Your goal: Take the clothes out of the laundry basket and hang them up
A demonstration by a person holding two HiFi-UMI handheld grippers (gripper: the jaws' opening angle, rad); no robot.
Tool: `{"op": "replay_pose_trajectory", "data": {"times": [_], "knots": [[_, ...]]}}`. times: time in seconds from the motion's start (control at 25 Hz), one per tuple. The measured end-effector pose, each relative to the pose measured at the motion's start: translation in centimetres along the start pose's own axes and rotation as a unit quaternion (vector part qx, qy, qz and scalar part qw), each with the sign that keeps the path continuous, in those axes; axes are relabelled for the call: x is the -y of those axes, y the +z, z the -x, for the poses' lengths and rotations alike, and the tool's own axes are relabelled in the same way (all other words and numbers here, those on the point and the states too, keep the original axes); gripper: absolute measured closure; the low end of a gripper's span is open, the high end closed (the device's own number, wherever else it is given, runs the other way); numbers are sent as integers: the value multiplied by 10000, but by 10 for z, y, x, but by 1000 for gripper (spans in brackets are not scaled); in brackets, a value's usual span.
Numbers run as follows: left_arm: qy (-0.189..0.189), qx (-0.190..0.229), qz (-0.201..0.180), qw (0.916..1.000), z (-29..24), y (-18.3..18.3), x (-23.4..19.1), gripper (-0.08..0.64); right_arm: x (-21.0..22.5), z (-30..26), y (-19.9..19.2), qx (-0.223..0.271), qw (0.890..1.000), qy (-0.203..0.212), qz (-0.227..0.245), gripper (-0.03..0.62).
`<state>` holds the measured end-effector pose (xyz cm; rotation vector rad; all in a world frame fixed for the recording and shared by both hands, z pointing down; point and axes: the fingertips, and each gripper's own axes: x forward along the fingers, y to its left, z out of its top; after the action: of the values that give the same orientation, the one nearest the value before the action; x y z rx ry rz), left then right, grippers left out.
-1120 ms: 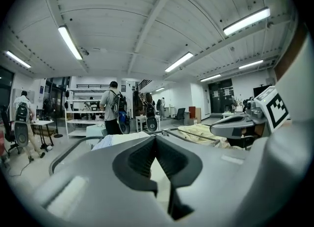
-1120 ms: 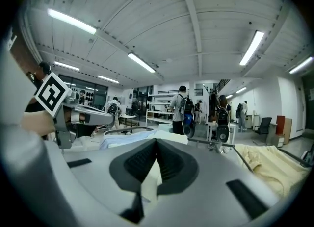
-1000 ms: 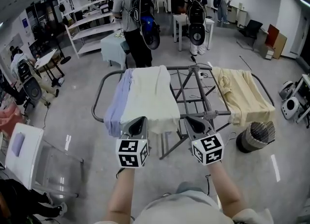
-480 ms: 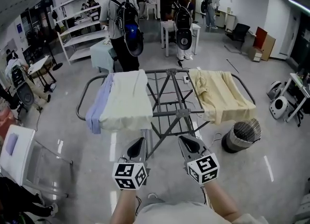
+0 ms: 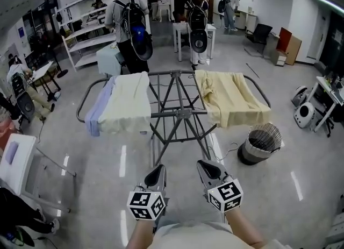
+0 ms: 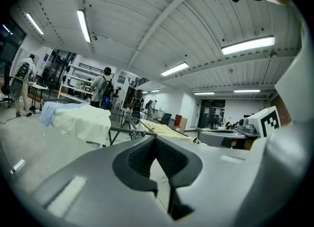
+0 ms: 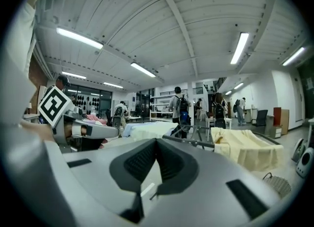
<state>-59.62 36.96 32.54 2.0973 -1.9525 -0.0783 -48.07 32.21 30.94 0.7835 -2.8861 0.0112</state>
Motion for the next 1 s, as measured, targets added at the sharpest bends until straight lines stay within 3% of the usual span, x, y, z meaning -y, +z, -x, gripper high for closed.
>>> {"op": "replay_pose_trajectory", "data": {"times": [0.4, 1.0], "knots": [[-96, 36, -171, 9998, 10, -2, 36, 549, -3, 33, 3, 223, 9997, 73, -11, 592], [-223, -63, -169, 9996, -1, -8, 49, 549, 6, 36, 0, 309, 9994, 129, -93, 592]]}}
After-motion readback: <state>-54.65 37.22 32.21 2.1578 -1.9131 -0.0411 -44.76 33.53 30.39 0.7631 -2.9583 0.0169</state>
